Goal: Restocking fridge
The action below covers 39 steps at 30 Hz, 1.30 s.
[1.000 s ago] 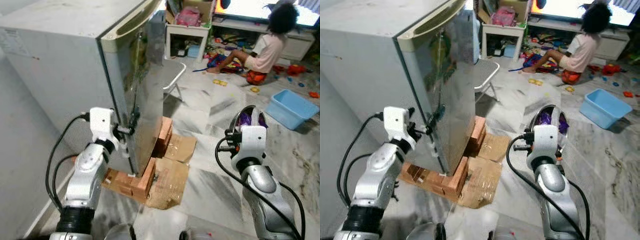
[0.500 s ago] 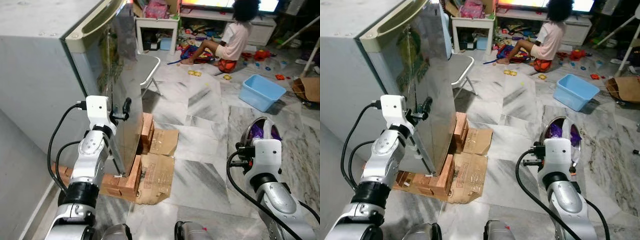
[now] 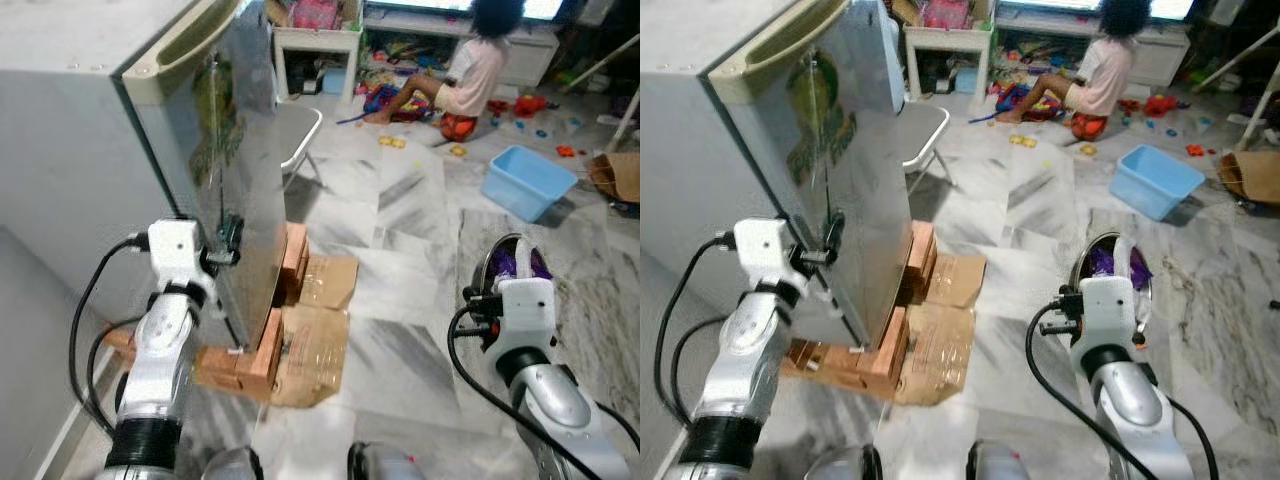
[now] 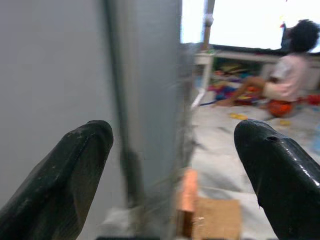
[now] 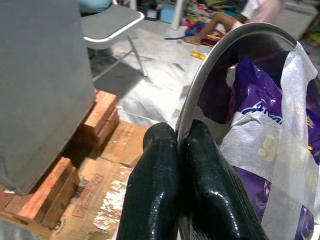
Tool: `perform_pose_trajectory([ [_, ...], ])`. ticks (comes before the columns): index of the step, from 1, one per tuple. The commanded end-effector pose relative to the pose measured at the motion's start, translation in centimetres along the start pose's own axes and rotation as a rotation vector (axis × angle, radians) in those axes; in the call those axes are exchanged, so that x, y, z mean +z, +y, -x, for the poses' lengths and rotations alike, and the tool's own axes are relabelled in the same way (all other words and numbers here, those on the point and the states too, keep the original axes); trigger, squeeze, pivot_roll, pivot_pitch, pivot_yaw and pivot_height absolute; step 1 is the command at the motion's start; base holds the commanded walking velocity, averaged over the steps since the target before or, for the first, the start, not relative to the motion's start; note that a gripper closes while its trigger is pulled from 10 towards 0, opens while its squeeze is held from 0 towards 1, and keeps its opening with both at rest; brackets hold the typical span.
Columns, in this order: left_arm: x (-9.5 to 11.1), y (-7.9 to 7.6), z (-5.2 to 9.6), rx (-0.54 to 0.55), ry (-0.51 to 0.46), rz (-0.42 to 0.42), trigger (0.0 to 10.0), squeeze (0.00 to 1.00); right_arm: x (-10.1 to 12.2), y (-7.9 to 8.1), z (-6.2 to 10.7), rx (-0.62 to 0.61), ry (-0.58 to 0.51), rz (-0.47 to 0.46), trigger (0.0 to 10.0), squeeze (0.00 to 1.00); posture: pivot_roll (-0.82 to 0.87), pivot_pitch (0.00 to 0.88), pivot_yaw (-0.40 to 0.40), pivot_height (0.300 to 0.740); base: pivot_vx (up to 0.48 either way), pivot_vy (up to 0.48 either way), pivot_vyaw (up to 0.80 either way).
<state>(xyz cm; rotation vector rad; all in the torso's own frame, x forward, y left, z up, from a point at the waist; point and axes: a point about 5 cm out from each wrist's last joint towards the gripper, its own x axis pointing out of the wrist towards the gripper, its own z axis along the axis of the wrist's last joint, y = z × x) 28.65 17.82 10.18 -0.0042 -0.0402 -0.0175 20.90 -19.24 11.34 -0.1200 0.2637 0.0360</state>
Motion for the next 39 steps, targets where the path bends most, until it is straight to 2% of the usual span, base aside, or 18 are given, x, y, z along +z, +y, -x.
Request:
perform_pose_trajectory([
  [1, 0.4, 0.7, -0.8, 0.033, -0.007, -0.014, 10.0, 0.0, 0.4, 0.1, -0.3, 0.0, -0.019, 0.007, 10.0, 0.0, -0.05, 0.099, -0.01, 0.74, 0.0, 0.0, 0.0],
  [6, 1.7, 0.4, -3.2, -0.008, -0.031, -0.007, 10.0, 0.0, 1.0, -0.1, -0.5, -0.004, -0.036, 0.014, 10.0, 0.0, -0.07, 0.096, -0.005, 0.74, 0.0, 0.0, 0.0],
  [9, 2.7, -0.6, -4.4, -0.081, -0.043, 0.0, 10.0, 0.0, 1.0, -0.7, -0.5, -0.028, -0.037, 0.02, 10.0, 0.0, -0.08, 0.094, 0.005, 0.74, 0.0, 0.0, 0.0],
  [13, 2.7, -1.8, -4.5, -0.146, -0.032, 0.009, 10.0, 0.0, 0.9, -0.8, -0.5, -0.036, -0.033, 0.022, 10.0, 0.0, -0.08, 0.092, 0.01, 0.74, 0.0, 0.0, 0.0],
  [17, 2.4, -3.2, -4.0, -0.224, -0.025, 0.005, 10.0, 0.0, 0.7, -0.5, -0.5, -0.034, -0.027, 0.023, 10.0, 0.0, -0.08, 0.089, 0.011, 0.74, 0.0, 0.0, 0.0],
  [26, 1.8, -4.7, -2.7, -0.313, 0.003, 0.029, 10.0, 0.0, 0.6, -0.4, -1.2, -0.029, -0.022, 0.025, 10.0, 0.0, -0.06, 0.081, 0.008, 0.74, 0.0, 0.0, 0.0],
  [33, 1.3, -5.7, -3.5, -0.343, 0.029, 0.021, 10.0, 0.0, 0.7, -0.1, -1.4, -0.025, -0.027, 0.019, 10.0, 0.0, -0.07, 0.074, 0.011, 0.74, 0.0, 0.0, 0.0],
  [35, 2.4, -8.1, -4.4, -0.434, 0.011, 0.033, 10.0, 0.0, 0.1, -0.2, -0.8, -0.034, -0.006, 0.026, 10.0, 0.0, -0.06, 0.065, 0.011, 0.74, 0.0, 0.0, 0.0],
  [37, 3.1, -9.8, -4.6, -0.517, -0.002, 0.029, 10.0, 0.0, -0.4, -0.4, -0.4, -0.055, 0.014, 0.033, 10.0, 0.0, -0.07, 0.061, 0.013, 0.74, 0.0, 0.0, 0.0],
  [38, 3.6, -11.8, -4.3, -0.633, -0.009, 0.019, 10.0, 0.0, -0.8, -0.6, -0.1, -0.086, 0.036, 0.029, 10.0, 0.0, -0.07, 0.057, 0.016, 0.74, 0.0, 0.0, 0.0],
  [39, 3.6, -11.8, -4.3, -0.633, -0.009, 0.019, 10.0, 0.0, -0.8, -0.6, -0.1, -0.086, 0.036, 0.029, 10.0, 0.0, -0.07, 0.057, 0.016, 0.74, 0.0, 0.0, 0.0],
])
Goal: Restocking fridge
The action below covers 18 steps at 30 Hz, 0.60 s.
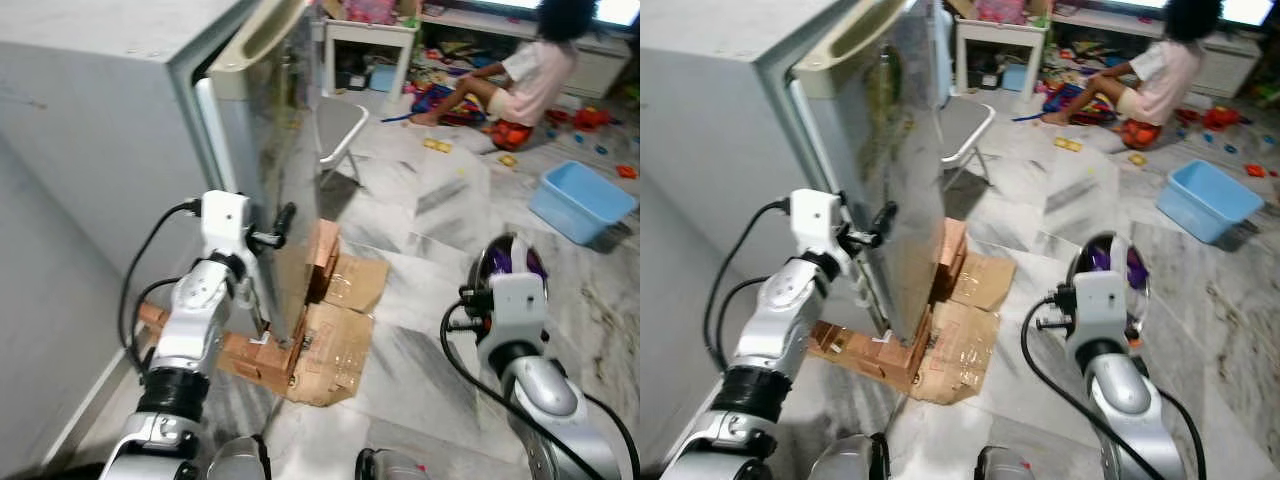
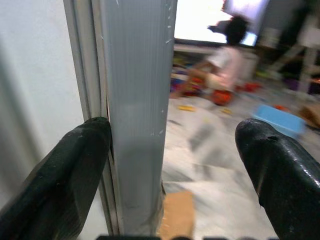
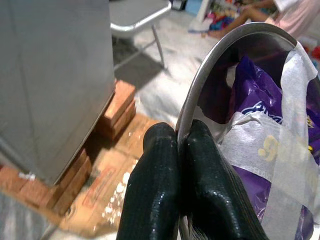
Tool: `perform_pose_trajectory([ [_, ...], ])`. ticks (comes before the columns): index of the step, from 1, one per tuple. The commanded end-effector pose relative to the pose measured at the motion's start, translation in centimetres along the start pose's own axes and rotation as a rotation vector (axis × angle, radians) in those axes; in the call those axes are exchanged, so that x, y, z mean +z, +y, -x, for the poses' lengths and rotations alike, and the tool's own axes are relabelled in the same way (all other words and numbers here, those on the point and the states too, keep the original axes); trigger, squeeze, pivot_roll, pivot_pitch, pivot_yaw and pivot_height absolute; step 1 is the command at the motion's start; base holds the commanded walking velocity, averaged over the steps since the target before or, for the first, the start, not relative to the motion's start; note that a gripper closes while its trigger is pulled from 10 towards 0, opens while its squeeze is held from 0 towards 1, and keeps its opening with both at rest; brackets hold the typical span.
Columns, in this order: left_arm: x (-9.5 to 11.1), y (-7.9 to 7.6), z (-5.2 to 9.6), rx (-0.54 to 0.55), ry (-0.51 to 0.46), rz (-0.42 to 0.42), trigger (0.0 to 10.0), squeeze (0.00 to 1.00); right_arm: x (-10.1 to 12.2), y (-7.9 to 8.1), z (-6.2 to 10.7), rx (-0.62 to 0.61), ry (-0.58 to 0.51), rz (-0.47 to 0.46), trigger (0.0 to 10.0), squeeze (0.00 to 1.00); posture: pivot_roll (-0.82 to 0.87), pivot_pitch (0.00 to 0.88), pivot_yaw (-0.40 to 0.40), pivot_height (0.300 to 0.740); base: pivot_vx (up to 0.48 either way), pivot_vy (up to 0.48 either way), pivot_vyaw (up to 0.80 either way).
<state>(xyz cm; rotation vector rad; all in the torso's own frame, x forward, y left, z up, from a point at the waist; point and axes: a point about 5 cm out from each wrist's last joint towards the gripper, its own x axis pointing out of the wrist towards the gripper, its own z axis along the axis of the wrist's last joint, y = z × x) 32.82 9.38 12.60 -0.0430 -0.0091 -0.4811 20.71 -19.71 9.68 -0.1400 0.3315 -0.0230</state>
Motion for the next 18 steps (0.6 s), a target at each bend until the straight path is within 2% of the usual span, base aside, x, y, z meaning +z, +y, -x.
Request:
perform_pose_trajectory([
  [1, 1.4, -4.2, -1.6, -0.232, -0.026, -0.045, 10.0, 0.0, 0.6, -0.5, 0.3, -0.047, -0.025, 0.012, 10.0, 0.0, -0.07, 0.053, 0.018, 0.74, 0.0, 0.0, 0.0],
  [2, 1.6, -6.3, -1.8, -0.352, -0.021, -0.058, 10.0, 0.0, 0.2, -0.7, 0.6, -0.076, -0.005, -0.001, 10.0, 0.0, -0.08, 0.048, 0.022, 0.74, 0.0, 0.0, 0.0],
  [3, 1.6, -6.3, -1.8, -0.352, -0.021, -0.058, 10.0, 0.0, 0.2, -0.7, 0.6, -0.076, -0.005, -0.001, 10.0, 0.0, -0.08, 0.048, 0.022, 0.74, 0.0, 0.0, 0.0],
  [4, 1.5, -7.5, -1.7, -0.411, -0.021, -0.068, 10.0, 0.0, 0.0, -0.9, 0.7, -0.097, 0.003, -0.015, 10.0, 0.0, -0.08, 0.043, 0.028, 0.74, 0.0, 0.0, 0.0],
  [6, 1.3, -7.9, -1.6, -0.401, -0.021, -0.071, 10.0, 0.0, 0.0, -0.9, 0.7, -0.102, 0.001, -0.017, 10.0, 0.0, -0.08, 0.041, 0.03, 0.74, 0.0, 0.0, 0.0],
  [7, 0.9, -7.3, -1.5, -0.343, -0.016, -0.091, 10.0, 0.0, 0.1, -0.9, 0.6, -0.105, -0.005, -0.016, 10.0, 0.0, -0.08, 0.038, 0.034, 0.74, 0.0, 0.0, 0.0],
  [12, 0.3, -5.1, -1.4, -0.194, -0.003, -0.154, 10.0, 0.0, 0.2, -0.8, 0.3, -0.11, -0.016, -0.015, 10.0, 0.0, -0.06, 0.031, 0.028, 0.74, 0.0, 0.0, 0.0],
  [13, 0.3, -4.0, -1.2, -0.137, -0.001, -0.171, 10.0, 0.0, 0.3, -0.7, 0.2, -0.107, -0.023, -0.017, 10.0, 0.0, -0.06, 0.027, 0.025, 0.74, 0.0, 0.0, 0.0],
  [15, 0.4, -3.4, -1.1, -0.111, -0.003, -0.176, 10.0, 0.0, 0.4, -0.7, 0.1, -0.104, -0.027, -0.015, 10.0, 0.0, -0.06, 0.027, 0.025, 0.74, 0.0, 0.0, 0.0],
  [18, 1.0, -1.5, -0.9, -0.013, -0.025, -0.168, 10.0, 0.0, 0.7, -0.4, -0.4, -0.095, -0.041, -0.016, 10.0, 0.0, -0.05, 0.013, 0.018, 0.74, 0.0, 0.0, 0.0],
])
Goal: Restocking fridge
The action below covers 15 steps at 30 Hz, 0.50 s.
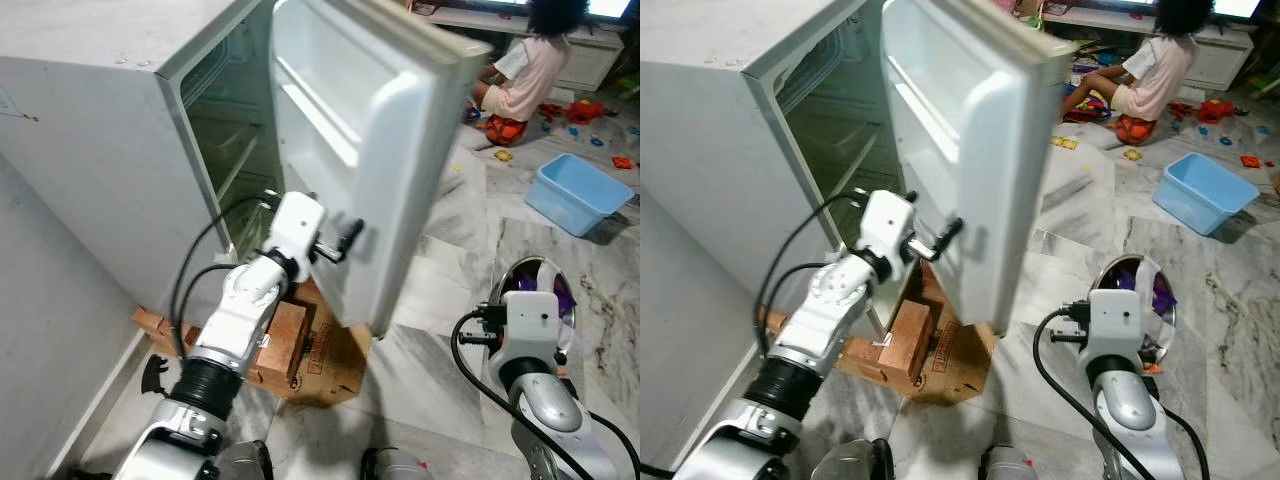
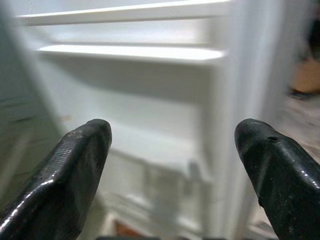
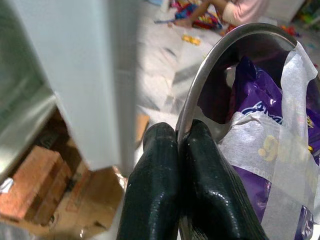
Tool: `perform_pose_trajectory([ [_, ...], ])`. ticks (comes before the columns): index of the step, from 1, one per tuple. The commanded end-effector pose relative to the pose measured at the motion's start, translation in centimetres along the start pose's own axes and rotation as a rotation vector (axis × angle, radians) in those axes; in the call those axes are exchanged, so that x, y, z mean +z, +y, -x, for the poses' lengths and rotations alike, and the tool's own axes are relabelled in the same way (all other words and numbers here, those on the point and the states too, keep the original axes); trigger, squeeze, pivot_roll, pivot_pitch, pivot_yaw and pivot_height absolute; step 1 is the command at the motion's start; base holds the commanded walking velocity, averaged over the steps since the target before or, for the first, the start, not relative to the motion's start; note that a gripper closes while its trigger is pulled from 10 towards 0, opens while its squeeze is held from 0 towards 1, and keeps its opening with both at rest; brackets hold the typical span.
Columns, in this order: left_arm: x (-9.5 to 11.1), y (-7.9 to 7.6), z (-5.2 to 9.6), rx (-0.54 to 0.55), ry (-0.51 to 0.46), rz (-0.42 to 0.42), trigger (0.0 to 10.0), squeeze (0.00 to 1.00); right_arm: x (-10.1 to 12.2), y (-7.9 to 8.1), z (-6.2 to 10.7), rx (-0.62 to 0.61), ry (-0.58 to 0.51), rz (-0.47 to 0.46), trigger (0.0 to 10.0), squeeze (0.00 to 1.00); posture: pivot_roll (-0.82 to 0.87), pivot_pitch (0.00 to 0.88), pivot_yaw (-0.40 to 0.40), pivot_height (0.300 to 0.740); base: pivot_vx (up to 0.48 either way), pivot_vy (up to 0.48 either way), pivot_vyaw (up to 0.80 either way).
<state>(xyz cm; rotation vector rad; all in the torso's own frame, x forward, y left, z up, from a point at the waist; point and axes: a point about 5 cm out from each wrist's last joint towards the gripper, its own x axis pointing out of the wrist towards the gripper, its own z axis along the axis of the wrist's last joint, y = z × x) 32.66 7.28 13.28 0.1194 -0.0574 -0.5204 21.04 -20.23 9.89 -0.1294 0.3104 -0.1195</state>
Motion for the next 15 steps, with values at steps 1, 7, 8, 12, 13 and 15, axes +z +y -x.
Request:
perform_pose_trajectory([
  [1, 0.6, 0.9, 0.0, 0.05, -0.026, 0.004, 10.0, 0.0, 0.5, 0.2, -0.2, 0.001, -0.03, 0.009, 10.0, 0.0, -0.05, 0.012, 0.017, 0.74, 0.0, 0.0, 0.0],
  [7, 0.5, 1.7, 0.9, 0.106, -0.045, 0.023, 10.0, 0.0, 0.8, 0.5, -0.8, 0.008, -0.041, 0.005, 10.0, 0.0, -0.05, 0.0, 0.009, 0.74, 0.092, -0.254, 0.0],
  [8, 0.4, 1.6, 1.0, 0.109, -0.042, 0.024, 10.0, 0.0, 0.8, 0.5, -0.8, 0.008, -0.041, 0.004, 10.0, 0.0, -0.05, 0.0, 0.009, 0.74, 0.0, -0.424, 0.0],
  [12, -0.3, 1.2, 1.8, 0.119, -0.03, 0.033, 10.0, 0.0, 1.0, 0.6, -1.2, 0.018, -0.055, 0.009, 10.0, 0.0, -0.04, 0.0, 0.003, 0.74, 0.0, -0.422, 0.0],
  [13, -0.4, 1.1, 1.9, 0.119, -0.027, 0.034, 10.0, 0.0, 1.1, 0.6, -1.3, 0.018, -0.055, 0.008, 10.0, 0.0, -0.04, 0.0, 0.002, 0.74, 0.0, -0.42, 0.0],
  [15, -0.5, 1.0, 2.1, 0.12, -0.023, 0.037, 10.0, 0.0, 1.1, 0.6, -1.5, 0.018, -0.058, 0.009, 10.0, 0.0, -0.04, 0.0, 0.002, 0.74, 0.0, -0.42, 0.0],
])
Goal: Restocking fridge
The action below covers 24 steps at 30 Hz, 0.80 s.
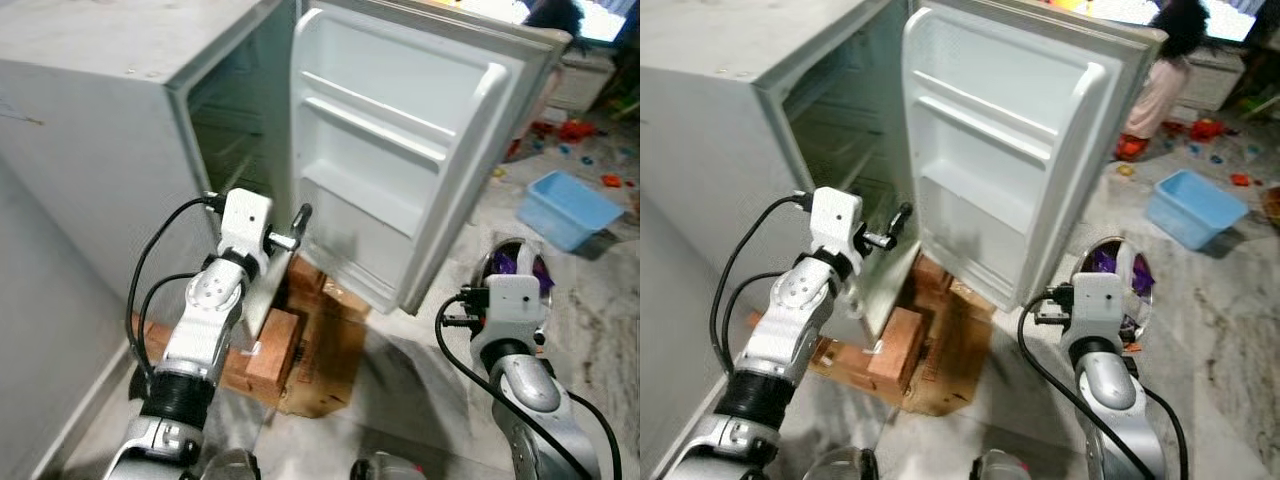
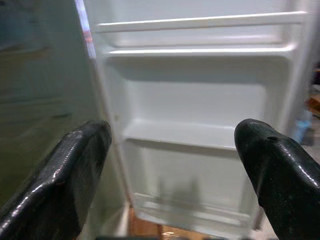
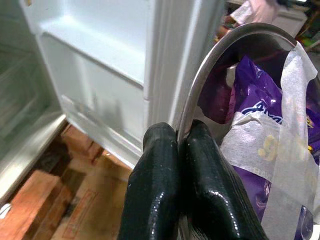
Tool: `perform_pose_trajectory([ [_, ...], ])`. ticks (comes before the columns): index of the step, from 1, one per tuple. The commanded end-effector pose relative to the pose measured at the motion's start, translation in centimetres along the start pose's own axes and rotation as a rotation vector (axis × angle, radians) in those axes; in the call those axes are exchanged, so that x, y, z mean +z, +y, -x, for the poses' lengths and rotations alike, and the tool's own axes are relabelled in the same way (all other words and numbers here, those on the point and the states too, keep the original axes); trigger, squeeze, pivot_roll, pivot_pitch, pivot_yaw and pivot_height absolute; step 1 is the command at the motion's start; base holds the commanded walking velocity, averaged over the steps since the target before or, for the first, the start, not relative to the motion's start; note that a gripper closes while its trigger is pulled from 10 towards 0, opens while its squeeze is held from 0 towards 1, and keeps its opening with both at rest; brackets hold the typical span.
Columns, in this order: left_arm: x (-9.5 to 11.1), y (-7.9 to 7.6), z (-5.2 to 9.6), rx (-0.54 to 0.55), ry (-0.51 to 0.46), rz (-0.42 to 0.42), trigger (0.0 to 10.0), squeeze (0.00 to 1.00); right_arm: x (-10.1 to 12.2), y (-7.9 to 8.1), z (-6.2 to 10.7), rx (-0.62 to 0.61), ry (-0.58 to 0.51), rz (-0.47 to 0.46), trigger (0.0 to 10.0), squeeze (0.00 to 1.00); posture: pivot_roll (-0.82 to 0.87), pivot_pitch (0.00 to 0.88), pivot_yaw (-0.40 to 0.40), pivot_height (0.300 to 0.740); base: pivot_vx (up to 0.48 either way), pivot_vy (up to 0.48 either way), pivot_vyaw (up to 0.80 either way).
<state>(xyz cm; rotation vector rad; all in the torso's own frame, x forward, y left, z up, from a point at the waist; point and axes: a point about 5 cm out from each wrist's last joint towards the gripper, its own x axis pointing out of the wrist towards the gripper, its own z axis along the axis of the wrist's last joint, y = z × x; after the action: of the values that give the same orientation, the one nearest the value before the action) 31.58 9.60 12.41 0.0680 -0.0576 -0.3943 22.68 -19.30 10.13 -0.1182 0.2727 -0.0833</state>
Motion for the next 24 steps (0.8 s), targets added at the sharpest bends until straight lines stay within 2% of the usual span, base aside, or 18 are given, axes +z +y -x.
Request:
perform_pose_trajectory([
  [1, 0.4, -0.5, 0.1, -0.008, -0.017, -0.008, 10.0, 0.0, 0.4, -0.4, -0.2, -0.016, -0.02, 0.018, 10.0, 0.0, -0.04, 0.0, 0.001, 0.74, 0.0, -0.424, 0.0],
  [6, 0.3, -0.9, 0.3, -0.007, -0.016, -0.001, 10.0, 0.0, 0.7, -0.4, -0.7, -0.016, -0.034, 0.021, 10.0, 0.0, -0.04, 0.0, -0.002, 0.74, 0.0, -0.421, 0.0],
  [10, 0.4, -1.1, 0.4, -0.013, -0.025, -0.034, 10.0, 0.0, 0.9, -0.3, -0.8, -0.014, -0.049, 0.028, 10.0, 0.0, -0.04, 0.0, -0.003, 0.74, 0.362, -0.302, 0.0],
  [18, 0.1, -0.7, 0.7, 0.032, 0.008, -0.112, 10.0, 0.0, 1.2, 0.0, -1.2, -0.008, -0.068, 0.034, 10.0, 0.0, -0.04, 0.0, -0.002, 0.74, 0.457, 0.0, 0.0],
  [24, -0.3, -0.5, 0.9, 0.052, 0.024, -0.069, 10.0, 0.0, 1.6, 0.2, -1.4, -0.004, -0.102, 0.032, 10.0, 0.0, -0.03, 0.0, 0.001, 0.74, 0.453, 0.0, 0.0],
])
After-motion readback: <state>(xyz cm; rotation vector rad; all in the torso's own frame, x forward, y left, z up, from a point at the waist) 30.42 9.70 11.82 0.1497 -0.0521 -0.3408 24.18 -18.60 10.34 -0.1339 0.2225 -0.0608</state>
